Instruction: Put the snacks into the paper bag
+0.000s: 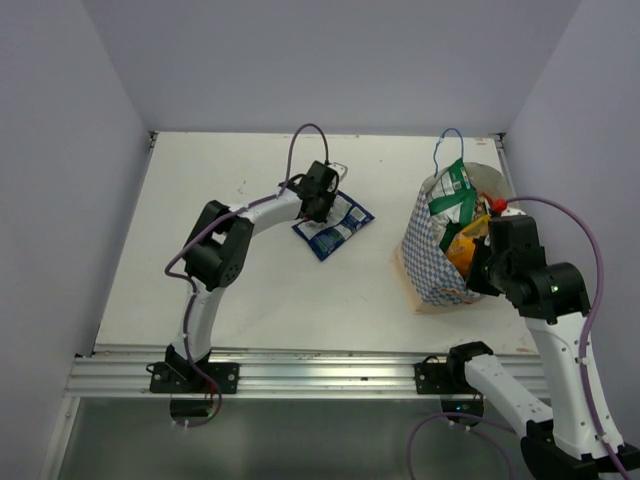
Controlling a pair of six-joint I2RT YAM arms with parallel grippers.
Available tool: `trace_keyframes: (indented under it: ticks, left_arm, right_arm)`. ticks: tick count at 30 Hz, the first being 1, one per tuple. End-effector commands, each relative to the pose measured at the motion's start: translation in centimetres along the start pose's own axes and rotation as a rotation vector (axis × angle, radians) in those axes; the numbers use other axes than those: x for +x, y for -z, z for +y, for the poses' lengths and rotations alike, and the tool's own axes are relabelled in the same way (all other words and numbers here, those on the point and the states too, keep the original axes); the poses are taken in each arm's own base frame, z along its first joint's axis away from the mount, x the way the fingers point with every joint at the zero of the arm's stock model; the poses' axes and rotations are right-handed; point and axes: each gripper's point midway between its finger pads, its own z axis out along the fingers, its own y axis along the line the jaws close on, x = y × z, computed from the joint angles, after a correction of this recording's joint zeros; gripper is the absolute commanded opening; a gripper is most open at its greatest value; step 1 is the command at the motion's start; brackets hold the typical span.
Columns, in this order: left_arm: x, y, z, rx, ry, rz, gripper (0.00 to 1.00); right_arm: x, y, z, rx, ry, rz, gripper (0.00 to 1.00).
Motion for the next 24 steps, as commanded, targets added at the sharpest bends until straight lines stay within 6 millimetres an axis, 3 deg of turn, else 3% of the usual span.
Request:
trace_keyframes:
  ticks: [1,2,6,9,12,15,18,23,24]
  left_arm:
    - [-3.2,3.0,-0.2,0.008,0.035,-0.069,0.00]
    - [-3.2,3.0,-0.2,0.008,0.036,-0.070,0.00]
    - [-8.5,6.9,-0.4,0.027,0.062,-0.178,0.00]
    - [-10.8,8.6,-1.0,0.058,0.070,-0.228,0.00]
    - [-10.4,8.1,-1.4,0.074,0.066,-0.206,0.00]
    - [-8.6,6.5,-1.6,0.081,0.067,-0.151,0.00]
    - [-8.4,6.7,-2.1,0.104,0.083,-0.154,0.00]
    - [-12.1,10.3,-3.6,0.148,0.097,-0.252,0.00]
    - [-14.0,11.7,-4.3,0.166,0.100,-0.299,0.00]
  right_arm:
    - [0.3,0.3,0.7,-0.040,-0.012,0.008,0.00]
    - [0.3,0.3,0.7,-0.040,-0.013,0.008,0.00]
    - [0.5,0.3,0.7,-0.045,-0.021,0.010,0.00]
    - [0.6,0.3,0.8,-0.051,-0.027,0.010,0.00]
    - [0.5,0.4,0.8,-0.053,-0.029,0.007,0.00]
    - [0.5,0.7,0.7,-0.051,-0.029,0.003,0.00]
    - [0.7,0.9,0.4,-0.039,-0.032,0.003,0.00]
    - [1.2,0.9,0.1,-0.031,-0.040,0.007,0.00]
    - [1.3,0.8,0.1,-0.032,-0.039,0.011,0.00]
